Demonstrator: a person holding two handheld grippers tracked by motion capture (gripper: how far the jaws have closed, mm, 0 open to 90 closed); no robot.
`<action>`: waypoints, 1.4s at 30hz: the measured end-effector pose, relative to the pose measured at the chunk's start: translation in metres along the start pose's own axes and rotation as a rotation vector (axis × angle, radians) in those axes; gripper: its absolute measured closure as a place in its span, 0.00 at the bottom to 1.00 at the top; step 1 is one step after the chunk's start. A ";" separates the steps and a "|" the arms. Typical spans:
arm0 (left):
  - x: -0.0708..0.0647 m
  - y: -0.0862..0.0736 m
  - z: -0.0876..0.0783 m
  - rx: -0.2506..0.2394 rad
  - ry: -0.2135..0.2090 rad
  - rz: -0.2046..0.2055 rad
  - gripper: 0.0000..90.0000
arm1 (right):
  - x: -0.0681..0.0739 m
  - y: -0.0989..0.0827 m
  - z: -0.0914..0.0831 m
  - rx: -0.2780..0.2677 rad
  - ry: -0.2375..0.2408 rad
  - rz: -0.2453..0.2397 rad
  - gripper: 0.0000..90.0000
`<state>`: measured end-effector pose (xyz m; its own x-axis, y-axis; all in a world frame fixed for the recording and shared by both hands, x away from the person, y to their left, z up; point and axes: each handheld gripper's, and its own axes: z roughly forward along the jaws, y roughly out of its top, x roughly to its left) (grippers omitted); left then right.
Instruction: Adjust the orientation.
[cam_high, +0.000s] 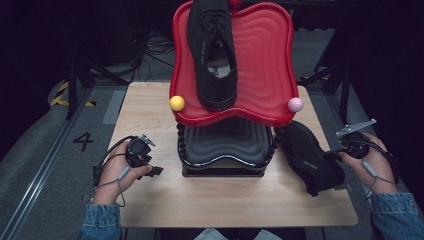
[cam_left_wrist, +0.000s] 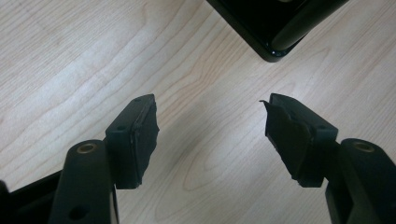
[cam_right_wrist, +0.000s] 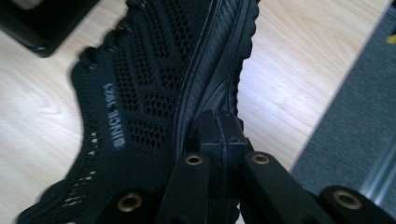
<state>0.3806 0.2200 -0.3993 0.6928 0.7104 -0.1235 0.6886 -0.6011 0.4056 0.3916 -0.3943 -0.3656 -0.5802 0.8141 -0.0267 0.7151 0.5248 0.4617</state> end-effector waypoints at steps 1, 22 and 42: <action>0.000 0.001 0.000 0.007 -0.002 -0.002 0.39 | -0.003 0.001 0.000 0.008 -0.008 0.003 1.00; -0.002 0.004 -0.003 -0.016 0.001 0.017 0.39 | 0.019 -0.005 0.048 0.272 0.046 -0.142 1.00; 0.000 0.001 0.001 -0.006 -0.010 0.005 0.38 | 0.050 0.013 -0.001 0.140 0.063 -0.183 1.00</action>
<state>0.3821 0.2189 -0.3999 0.6982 0.7038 -0.1311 0.6843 -0.6021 0.4114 0.3711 -0.3468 -0.3597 -0.7249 0.6876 -0.0410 0.6406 0.6948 0.3270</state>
